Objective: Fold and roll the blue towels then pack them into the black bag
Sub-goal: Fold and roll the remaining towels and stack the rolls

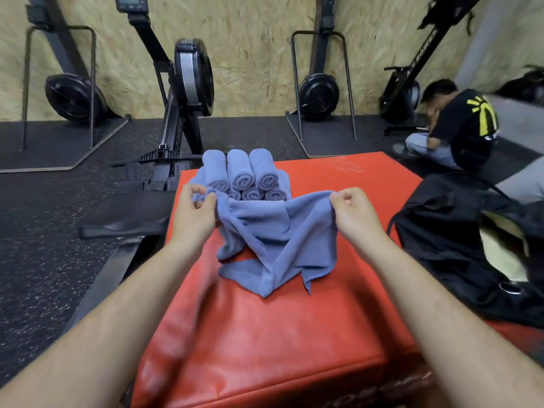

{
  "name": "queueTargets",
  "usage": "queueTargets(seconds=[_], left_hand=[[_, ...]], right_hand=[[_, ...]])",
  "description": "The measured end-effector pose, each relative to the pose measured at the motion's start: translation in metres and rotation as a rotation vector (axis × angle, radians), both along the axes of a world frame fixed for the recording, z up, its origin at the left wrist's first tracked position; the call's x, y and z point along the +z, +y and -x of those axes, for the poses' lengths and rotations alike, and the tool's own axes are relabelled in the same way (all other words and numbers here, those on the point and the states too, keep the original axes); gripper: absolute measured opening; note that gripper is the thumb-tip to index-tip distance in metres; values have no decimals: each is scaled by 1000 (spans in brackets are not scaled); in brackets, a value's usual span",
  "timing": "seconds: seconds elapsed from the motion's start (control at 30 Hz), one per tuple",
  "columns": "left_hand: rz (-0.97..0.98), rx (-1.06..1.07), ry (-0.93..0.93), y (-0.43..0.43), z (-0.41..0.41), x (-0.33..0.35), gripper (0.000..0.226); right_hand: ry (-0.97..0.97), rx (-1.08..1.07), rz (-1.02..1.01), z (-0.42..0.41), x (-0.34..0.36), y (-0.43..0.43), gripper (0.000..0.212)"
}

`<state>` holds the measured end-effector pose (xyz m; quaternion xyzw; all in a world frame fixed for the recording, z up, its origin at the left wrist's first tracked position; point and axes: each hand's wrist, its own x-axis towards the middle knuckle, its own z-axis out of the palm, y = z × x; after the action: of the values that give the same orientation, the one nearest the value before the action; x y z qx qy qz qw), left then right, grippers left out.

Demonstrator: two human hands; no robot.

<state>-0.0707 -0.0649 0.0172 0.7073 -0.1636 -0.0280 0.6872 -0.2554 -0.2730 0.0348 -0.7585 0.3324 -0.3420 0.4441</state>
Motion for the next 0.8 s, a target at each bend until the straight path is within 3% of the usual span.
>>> queueTargets(seconds=[0.07, 0.17, 0.3, 0.4, 0.47, 0.57, 0.7, 0.8], left_hand=[[-22, 28, -14, 8, -4, 14, 8], [10, -4, 41, 14, -5, 41, 10], [62, -77, 54, 17, -5, 86, 6], [154, -116, 167, 20, -1, 122, 10], [214, -215, 231, 22, 2, 140, 32], [113, -218, 149, 20, 10, 156, 68], [-27, -102, 5, 22, 13, 172, 57], [-145, -71, -84, 31, 6, 177, 47]], right_hand=[[-102, 33, -98, 11, 13, 4, 7], [-224, 171, -338, 27, 36, 10, 36], [-181, 455, -523, 42, 69, 16, 38], [-210, 504, -513, 46, 91, 17, 22], [-256, 468, -467, 45, 108, 16, 19], [-364, 472, -471, 45, 135, 11, 25], [-181, 581, -469, 50, 157, 4, 51], [-106, 623, -414, 54, 166, 4, 42]])
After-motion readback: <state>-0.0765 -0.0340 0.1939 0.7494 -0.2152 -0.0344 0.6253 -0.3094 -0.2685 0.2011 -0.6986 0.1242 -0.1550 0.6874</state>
